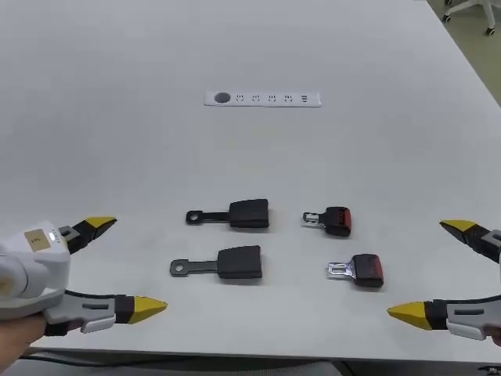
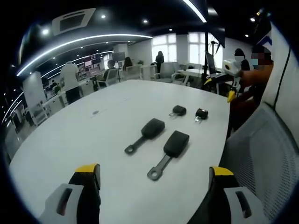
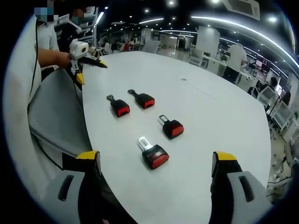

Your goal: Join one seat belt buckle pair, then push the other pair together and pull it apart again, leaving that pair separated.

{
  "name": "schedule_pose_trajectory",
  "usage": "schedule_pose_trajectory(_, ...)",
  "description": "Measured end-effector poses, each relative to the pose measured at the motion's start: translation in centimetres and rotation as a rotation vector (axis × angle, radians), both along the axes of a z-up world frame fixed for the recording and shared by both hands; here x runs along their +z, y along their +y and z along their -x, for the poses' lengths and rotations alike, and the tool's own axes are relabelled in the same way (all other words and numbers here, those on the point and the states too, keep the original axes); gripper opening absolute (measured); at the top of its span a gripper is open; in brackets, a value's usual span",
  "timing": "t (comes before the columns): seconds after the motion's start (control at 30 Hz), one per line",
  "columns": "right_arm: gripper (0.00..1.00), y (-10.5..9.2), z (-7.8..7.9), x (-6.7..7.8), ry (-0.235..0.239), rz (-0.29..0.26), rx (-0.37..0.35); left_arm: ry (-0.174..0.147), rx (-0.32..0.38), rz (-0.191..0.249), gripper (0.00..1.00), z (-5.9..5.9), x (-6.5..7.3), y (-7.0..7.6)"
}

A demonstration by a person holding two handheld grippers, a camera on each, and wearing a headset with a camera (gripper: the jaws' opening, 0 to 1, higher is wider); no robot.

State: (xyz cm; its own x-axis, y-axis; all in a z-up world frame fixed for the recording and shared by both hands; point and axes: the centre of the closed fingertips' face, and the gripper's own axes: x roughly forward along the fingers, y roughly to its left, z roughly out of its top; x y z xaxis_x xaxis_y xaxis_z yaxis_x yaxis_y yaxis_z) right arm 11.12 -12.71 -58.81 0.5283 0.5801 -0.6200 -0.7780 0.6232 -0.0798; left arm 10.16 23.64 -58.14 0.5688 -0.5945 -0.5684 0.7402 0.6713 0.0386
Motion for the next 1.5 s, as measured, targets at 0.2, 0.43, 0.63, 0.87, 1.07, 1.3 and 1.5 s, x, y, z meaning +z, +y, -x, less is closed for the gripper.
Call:
schedule_pose_trajectory(0.2, 0.99, 0.0, 0.2, 0.0, 0.003, 0.005, 0.002, 0.001, -0.005, -0.001, 0.97, 0.1, -0.1, -0.1)
schedule_pose_trajectory(0.43, 0.97, 0.2, 0.5, -0.2, 0.010, 0.014, 0.011, 0.004, -0.009, -0.007, 0.97, 0.2, 0.0, -0.3)
schedule_pose_trajectory(0.63, 0.97, 0.2, 0.5, -0.2, 0.010, 0.015, 0.016, 0.005, -0.014, -0.014, 0.96, 0.0, 0.0, -0.4)
schedule_pose_trajectory(0.87, 0.97, 0.5, 0.5, 0.1, 0.006, 0.014, 0.018, 0.007, -0.021, -0.024, 0.97, 0.1, 0.1, -0.8)
schedule_pose_trajectory(1.07, 0.95, 0.4, 0.7, 0.0, 0.016, 0.030, 0.020, 0.014, -0.028, -0.027, 0.95, 0.1, 0.0, -0.9)
schedule_pose_trajectory(1.3, 0.94, 0.2, 0.7, 0.0, 0.013, 0.033, 0.017, 0.015, -0.036, -0.028, 0.95, 0.0, 0.0, -1.1)
schedule_pose_trajectory(1.5, 0.90, 0.3, 0.6, 0.0, 0.020, 0.035, 0.023, 0.007, -0.042, -0.028, 0.93, 0.0, 0.4, -1.2)
